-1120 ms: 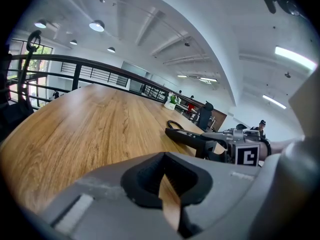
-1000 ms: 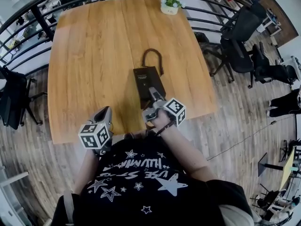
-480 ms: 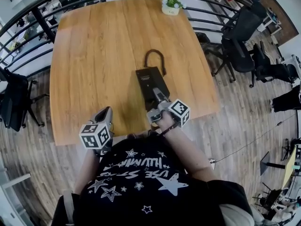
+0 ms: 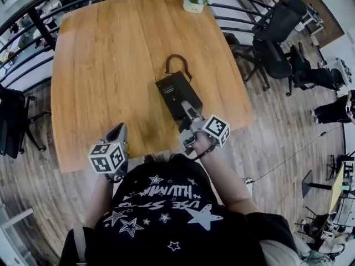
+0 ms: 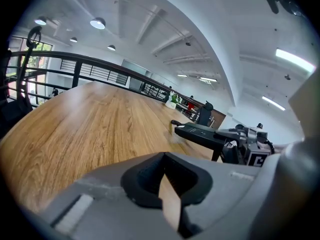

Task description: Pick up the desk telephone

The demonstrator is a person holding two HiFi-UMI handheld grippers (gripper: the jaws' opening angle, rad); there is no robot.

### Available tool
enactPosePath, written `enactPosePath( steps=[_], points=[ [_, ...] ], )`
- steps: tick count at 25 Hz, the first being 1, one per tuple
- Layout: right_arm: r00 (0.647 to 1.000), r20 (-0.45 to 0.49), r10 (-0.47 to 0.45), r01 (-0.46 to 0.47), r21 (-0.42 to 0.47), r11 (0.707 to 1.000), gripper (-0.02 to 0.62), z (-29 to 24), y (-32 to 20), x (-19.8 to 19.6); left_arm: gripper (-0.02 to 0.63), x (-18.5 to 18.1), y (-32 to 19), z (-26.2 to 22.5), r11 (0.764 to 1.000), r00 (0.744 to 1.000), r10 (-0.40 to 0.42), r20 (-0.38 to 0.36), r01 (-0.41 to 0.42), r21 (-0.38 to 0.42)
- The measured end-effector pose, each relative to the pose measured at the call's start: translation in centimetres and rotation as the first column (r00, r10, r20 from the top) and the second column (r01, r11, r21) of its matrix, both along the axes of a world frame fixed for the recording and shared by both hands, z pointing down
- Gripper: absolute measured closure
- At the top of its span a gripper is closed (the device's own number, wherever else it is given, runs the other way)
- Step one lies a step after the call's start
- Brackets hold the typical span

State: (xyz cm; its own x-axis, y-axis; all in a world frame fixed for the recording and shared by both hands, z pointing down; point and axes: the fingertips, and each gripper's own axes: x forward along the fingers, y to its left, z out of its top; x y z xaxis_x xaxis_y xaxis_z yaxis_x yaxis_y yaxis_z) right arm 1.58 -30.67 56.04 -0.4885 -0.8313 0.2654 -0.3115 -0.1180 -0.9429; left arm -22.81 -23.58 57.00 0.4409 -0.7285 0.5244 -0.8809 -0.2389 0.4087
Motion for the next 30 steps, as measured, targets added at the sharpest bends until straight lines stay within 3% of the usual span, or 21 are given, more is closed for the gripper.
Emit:
enactPosePath(
  steps=[12, 22, 30],
  points=[
    [0.998, 0.05, -0.047, 0.044, 0.069, 0.997, 0.426, -2.5, 1.0, 0.9, 0.604, 0.5, 1.7, 0.3, 0.999, 0.999, -0.035, 0.018, 0.035, -0.023],
    [0.991, 0.079, -0.108, 0.101, 0.08, 0.992, 0.425, -2.4, 6.6, 6.6, 0.604, 7.2, 6.0, -0.9, 0.998, 0.998, -0.055, 0.042, 0.056, -0.003],
    [0.986, 0.128, -0.111, 0.096, 0.113, 0.989, 0.425, -4.1, 10.4, 9.0, 0.604, 9.7, 9.9, -3.0, 0.996, 0.996, -0.076, 0.052, 0.074, 0.043]
  ],
)
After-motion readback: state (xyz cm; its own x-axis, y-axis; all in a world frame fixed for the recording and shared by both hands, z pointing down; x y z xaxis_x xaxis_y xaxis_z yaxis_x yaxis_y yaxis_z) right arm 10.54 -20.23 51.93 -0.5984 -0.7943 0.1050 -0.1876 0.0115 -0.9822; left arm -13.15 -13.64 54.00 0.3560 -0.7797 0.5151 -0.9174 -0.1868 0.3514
